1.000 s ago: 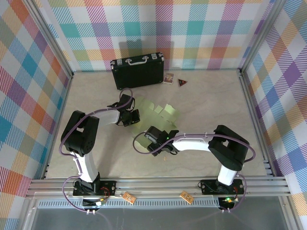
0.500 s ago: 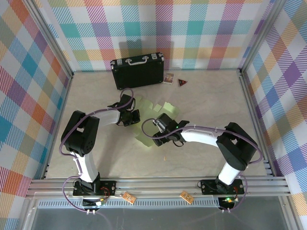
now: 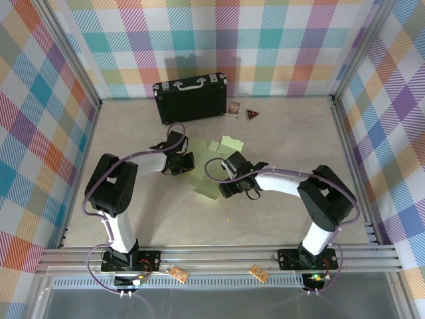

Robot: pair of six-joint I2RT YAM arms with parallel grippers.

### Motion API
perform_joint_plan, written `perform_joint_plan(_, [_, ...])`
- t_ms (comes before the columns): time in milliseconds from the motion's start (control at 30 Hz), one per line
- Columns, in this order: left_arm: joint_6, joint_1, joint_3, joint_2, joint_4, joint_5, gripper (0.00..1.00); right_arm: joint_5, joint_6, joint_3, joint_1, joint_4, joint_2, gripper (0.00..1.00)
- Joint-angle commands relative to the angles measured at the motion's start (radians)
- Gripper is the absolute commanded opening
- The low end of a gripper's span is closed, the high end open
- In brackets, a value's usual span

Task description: Fold the paper box

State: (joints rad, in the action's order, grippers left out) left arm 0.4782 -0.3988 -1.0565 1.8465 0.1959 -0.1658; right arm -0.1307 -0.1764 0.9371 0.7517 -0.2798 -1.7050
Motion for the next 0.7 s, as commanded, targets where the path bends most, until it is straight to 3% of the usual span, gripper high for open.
perform_joint_plan(0, [-0.021, -0.014, 0.03, 0.055, 0.124, 0.025, 0.0, 0.036, -0.01, -0.003, -0.008, -0.01, 0.008, 0.77])
perform_joint_plan(233, [-0.024, -0.018, 0.027, 0.051, 0.131, 0.032, 0.0, 0.069, 0.031, 0.041, -0.015, -0.095, 0.077, 0.78])
perform_joint_plan(333, [-0.028, -0.017, 0.026, 0.045, 0.135, 0.037, 0.0, 0.024, 0.053, 0.047, -0.015, -0.145, 0.094, 0.75])
perform_joint_plan(667, [-0.032, -0.021, 0.024, 0.046, 0.137, 0.038, 0.0, -0.005, 0.073, 0.072, -0.016, -0.167, 0.049, 0.68])
